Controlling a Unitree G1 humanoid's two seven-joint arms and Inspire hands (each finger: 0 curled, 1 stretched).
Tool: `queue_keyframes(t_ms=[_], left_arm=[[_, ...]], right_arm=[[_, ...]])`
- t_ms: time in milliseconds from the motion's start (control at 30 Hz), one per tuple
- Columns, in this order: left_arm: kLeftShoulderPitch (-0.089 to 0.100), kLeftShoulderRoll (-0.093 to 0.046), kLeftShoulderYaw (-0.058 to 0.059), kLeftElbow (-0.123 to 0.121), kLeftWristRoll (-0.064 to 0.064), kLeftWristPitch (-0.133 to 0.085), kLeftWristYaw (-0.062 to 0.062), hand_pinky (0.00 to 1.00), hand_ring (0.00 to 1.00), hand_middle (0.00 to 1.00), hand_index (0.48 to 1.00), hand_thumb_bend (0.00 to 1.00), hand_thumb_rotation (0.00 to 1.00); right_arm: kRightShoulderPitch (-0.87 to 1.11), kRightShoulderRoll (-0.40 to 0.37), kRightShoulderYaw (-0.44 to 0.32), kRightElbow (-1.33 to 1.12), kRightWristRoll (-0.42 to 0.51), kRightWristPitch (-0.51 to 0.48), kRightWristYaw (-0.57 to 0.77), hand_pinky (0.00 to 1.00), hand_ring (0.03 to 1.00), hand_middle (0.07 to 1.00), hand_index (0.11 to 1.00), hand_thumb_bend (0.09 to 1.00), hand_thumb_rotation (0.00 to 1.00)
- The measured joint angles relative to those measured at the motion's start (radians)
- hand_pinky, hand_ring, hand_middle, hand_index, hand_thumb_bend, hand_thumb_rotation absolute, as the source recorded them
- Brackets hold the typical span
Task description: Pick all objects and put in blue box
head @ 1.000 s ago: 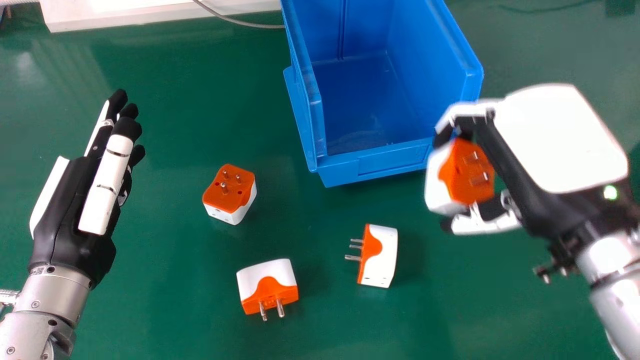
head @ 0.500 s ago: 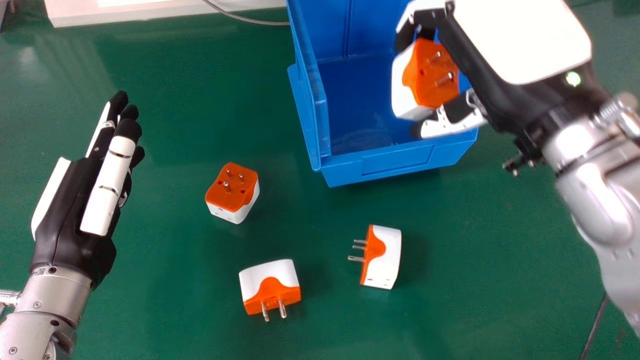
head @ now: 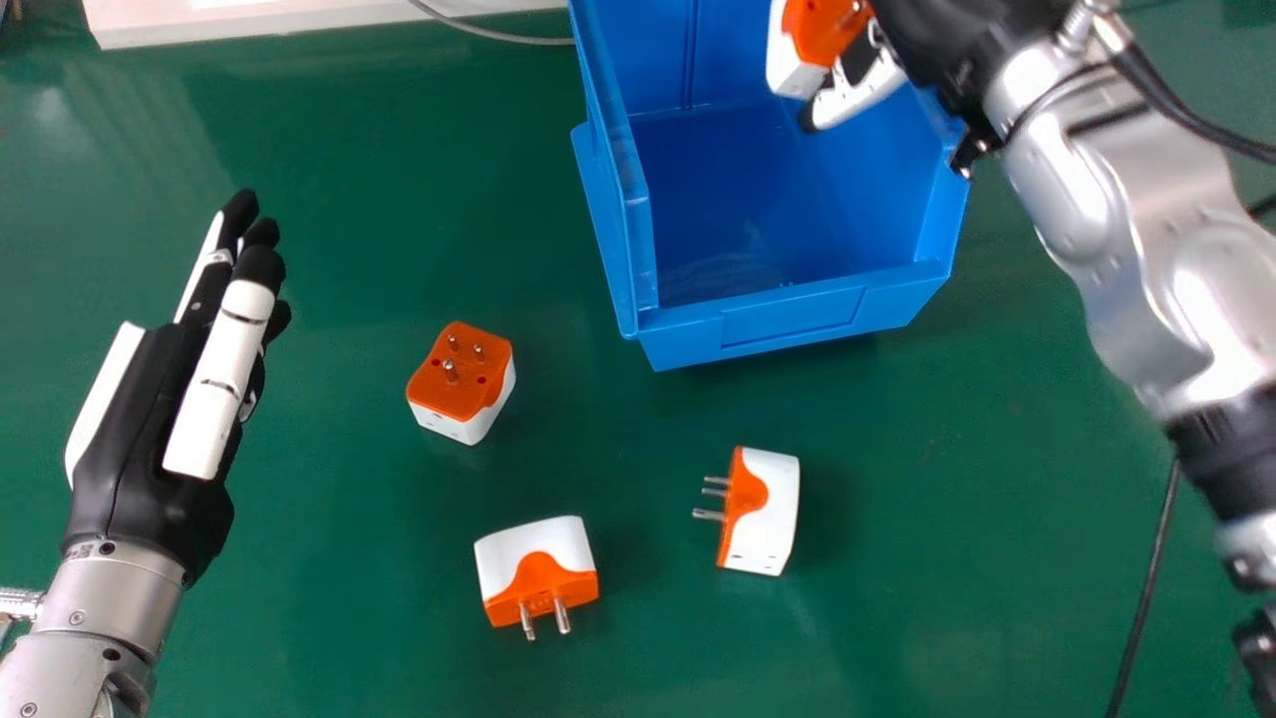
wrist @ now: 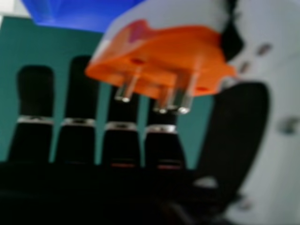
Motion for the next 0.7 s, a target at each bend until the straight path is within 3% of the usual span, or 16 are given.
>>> queue_keyframes(t_ms=[267, 467, 700], left_arm=[[0.018, -0.003, -0.002, -0.019, -0.002, 0.002, 0.001, 0.99, 1.00, 1.00, 1.000, 0.54, 0.91], [0.025, -0.008, -0.006, -0.050, -0.003, 0.015, 0.009, 0.98, 1.00, 1.00, 1.000, 0.54, 0.91], [0.034, -0.010, -0.009, -0.065, -0.003, 0.039, 0.012, 0.98, 1.00, 1.00, 1.000, 0.54, 0.91]], right_arm=[[-0.153, 0.039, 0.108, 0.270, -0.039, 0.016, -0.084, 0.34, 0.448, 0.523, 0.483, 0.496, 0.00], [-0.215, 0.081, 0.156, 0.398, -0.033, 0.034, -0.088, 0.34, 0.452, 0.522, 0.477, 0.497, 0.00], [-0.247, 0.145, 0.187, 0.482, 0.005, 0.040, -0.079, 0.36, 0.464, 0.531, 0.462, 0.497, 0.00]])
